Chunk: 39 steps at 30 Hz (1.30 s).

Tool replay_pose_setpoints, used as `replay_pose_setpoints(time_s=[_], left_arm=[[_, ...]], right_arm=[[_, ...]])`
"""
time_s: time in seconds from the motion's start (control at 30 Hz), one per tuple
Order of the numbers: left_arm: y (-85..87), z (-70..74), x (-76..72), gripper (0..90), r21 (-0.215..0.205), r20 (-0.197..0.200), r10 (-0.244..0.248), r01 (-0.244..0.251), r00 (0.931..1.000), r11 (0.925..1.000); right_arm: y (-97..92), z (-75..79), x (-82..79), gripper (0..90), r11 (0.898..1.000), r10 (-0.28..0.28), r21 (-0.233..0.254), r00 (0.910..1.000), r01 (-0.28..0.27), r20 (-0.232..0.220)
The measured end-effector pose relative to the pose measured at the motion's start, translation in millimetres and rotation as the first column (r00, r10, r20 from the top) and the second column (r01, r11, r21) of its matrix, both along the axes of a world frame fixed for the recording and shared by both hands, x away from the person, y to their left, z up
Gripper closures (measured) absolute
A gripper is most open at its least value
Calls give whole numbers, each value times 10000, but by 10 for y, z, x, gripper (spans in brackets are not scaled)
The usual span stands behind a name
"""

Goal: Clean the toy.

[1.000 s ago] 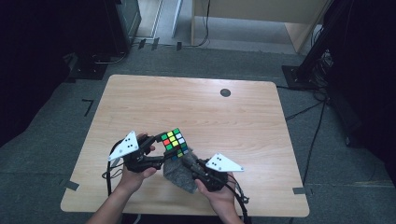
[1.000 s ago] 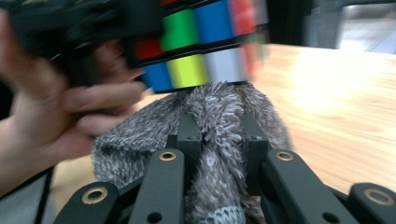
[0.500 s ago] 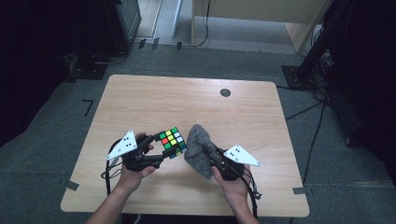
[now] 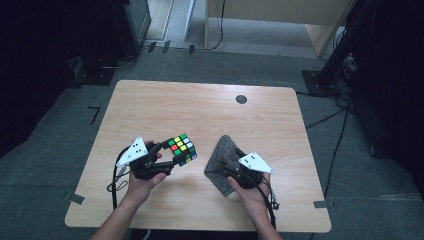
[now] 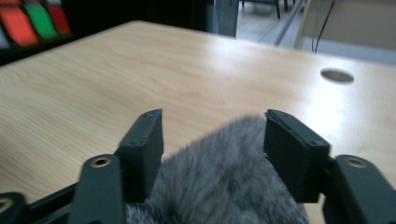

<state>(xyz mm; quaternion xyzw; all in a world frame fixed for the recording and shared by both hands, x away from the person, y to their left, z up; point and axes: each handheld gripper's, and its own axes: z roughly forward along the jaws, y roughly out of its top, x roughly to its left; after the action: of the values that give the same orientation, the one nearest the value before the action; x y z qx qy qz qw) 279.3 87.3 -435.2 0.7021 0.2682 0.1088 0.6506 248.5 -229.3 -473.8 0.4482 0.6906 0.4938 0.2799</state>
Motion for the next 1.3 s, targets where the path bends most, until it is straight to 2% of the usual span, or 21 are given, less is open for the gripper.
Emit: replay_pose_setpoints(time_s=[0.07, 0.17, 0.3, 0.4, 0.67, 0.73, 0.83, 0.97, 1.07, 1.3], left_arm=[[0, 0, 2, 342, -5, 8, 9, -9, 10000, 10000], [-13, -1, 1, 342, -82, -76, 23, -24, 10000, 10000], [-64, -1, -19, 342, -68, -122, 13, -14, 9999, 10000], [-128, -1, -49, 342, -57, -153, -3, 2, 9999, 10000], [-274, -41, -90, 342, 116, -669, 232, -224, 9975, 9997], [-301, -54, -99, 342, 37, -788, 150, -147, 9968, 9999], [-348, -60, -124, 341, 41, -803, 135, -132, 9967, 9999], [-398, -63, -157, 341, 54, -787, -17, 22, 9969, 10000], [-404, -63, -163, 341, 43, -817, -42, 46, 9966, 10000], [-409, -76, -144, 341, -52, -1158, -140, 135, 9932, 9999]], right_arm=[[24, 71, -31, 349, 9995, 235, 185, 9991, -242, 351], [101, 146, -88, 302, 9944, 881, 517, 9936, -919, 712], [309, 160, -171, 264, 9752, 1982, 810, 9754, -2062, 970], [475, 146, -228, 233, 9655, 2401, 761, 9644, -2491, 1104], [636, 83, -242, 171, 9702, 2152, 909, 9711, -2246, 1032], [650, 83, -247, 178, 9687, 2161, 1005, 9704, -2269, 1075], [687, 93, -272, 183, 9648, 2333, 941, 9643, -2456, 1249], [725, 78, -275, 215, 9701, 2187, 793, 9677, -2295, 1251], [706, 71, -275, 303, 9745, 1989, 779, 9708, -2104, 1343], [693, 58, -276, 307, 9772, 1941, 583, 9707, -2040, 1418]])
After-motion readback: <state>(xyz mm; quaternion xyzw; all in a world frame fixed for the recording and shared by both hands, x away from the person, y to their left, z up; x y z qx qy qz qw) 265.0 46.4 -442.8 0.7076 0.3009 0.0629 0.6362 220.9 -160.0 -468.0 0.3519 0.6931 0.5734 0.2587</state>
